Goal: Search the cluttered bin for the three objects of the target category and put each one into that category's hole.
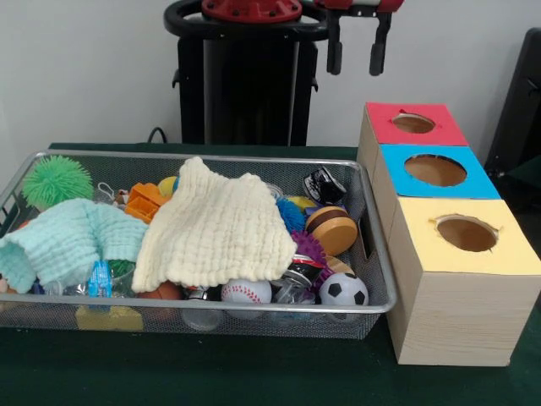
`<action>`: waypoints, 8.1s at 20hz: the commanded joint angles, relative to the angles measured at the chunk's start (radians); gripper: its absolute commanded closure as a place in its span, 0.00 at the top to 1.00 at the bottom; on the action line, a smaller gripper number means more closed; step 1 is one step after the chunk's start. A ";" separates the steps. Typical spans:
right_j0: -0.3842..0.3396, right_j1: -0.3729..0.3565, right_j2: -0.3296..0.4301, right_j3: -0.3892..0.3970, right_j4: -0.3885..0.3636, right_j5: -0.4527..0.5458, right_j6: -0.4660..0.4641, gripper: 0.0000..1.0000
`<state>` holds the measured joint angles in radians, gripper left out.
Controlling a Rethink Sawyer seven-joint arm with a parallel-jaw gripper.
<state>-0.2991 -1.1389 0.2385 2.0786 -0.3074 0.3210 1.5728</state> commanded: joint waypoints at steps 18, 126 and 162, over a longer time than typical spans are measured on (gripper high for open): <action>0.008 0.432 0.058 -0.390 -0.466 -0.118 -0.042 1.00; 0.095 0.668 0.010 -0.806 -0.488 0.607 -0.520 1.00; 0.041 0.781 0.076 -0.927 -0.522 0.876 -0.718 1.00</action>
<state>-0.2421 -0.4194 0.2381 1.1703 -0.7878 1.1115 1.2101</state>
